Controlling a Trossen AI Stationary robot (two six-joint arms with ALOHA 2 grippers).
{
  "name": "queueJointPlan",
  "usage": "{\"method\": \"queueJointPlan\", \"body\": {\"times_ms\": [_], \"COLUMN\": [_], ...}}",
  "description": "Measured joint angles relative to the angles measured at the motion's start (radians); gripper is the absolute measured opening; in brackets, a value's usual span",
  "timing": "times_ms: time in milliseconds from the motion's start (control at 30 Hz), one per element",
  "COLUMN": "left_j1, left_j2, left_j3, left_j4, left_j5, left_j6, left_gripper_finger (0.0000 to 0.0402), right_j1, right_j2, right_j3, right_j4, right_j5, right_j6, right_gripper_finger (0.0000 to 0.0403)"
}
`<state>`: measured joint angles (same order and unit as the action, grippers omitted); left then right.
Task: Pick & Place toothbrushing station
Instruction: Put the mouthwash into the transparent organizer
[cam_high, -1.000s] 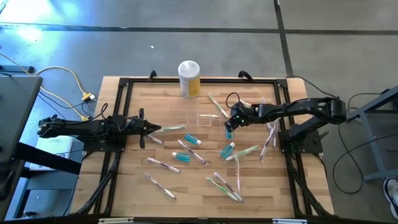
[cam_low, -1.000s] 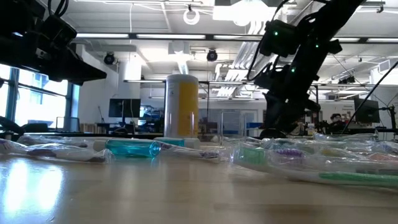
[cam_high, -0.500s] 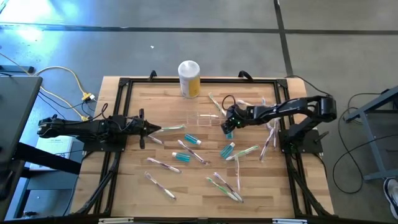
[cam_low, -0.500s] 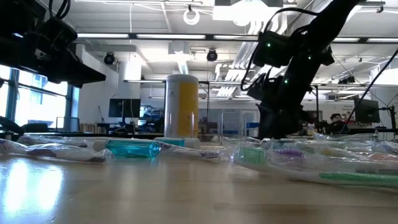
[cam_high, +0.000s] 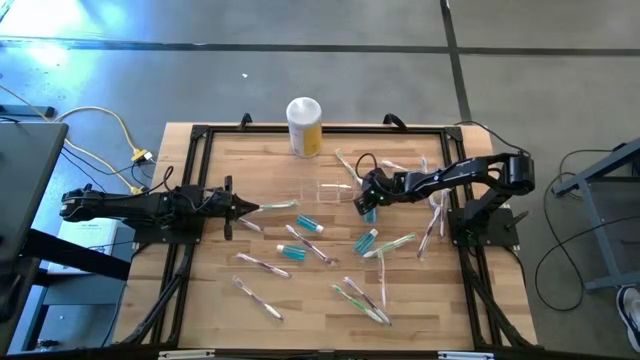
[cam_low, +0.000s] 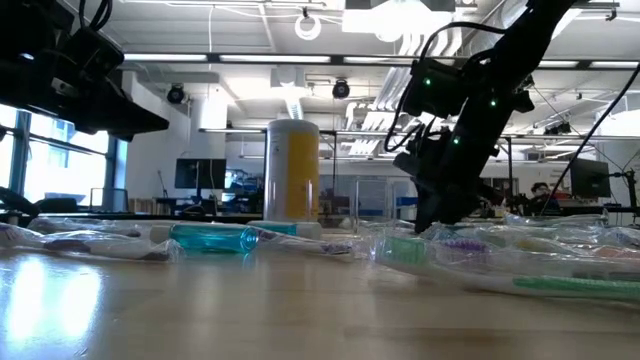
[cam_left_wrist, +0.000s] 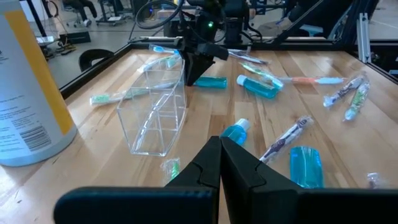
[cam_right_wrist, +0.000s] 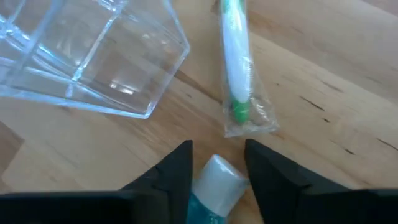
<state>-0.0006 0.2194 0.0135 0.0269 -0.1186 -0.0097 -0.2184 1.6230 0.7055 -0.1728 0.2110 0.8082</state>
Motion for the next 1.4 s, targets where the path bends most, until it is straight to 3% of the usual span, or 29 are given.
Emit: {"method": "queueJointPlan", "body": {"times_ms": [200,300,867,1067,1233,1400], "left_j1": [0.000,0.000,0.000,0.000,0.000,0.000], "left_j2": [0.000,0.000,0.000,0.000,0.000,0.000], "left_j3": [0.000,0.000,0.000,0.000,0.000,0.000], "left_j4": [0.000,0.000,0.000,-0.004,-0.005,-0.005], "left_j5": [0.000,0.000,0.000,0.024,0.026,0.026], "left_j6": [0.000,-0.001,-0.025,-0.026,-0.025,-0.024], "left_gripper_finger": [0.0000,0.0001,0.0000,0.0001,0.0000,0.0001], "right_j1": [0.000,0.000,0.018,0.098,0.185,0.255], "right_j2": [0.001,0.000,-0.053,-0.183,-0.264,-0.270], "right_j3": [-0.002,-0.001,-0.003,-0.002,-0.002,-0.002], "right_j4": [-0.014,-0.022,-0.069,-0.078,-0.078,-0.094], "right_j5": [0.003,-0.003,-0.003,-0.008,-0.093,-0.114], "right_j6": [-0.002,-0.015,-0.045,-0.131,-0.186,-0.224], "right_gripper_finger": [0.0021,0.0005,0.0002,0.0002,0.0004,0.0042]}}
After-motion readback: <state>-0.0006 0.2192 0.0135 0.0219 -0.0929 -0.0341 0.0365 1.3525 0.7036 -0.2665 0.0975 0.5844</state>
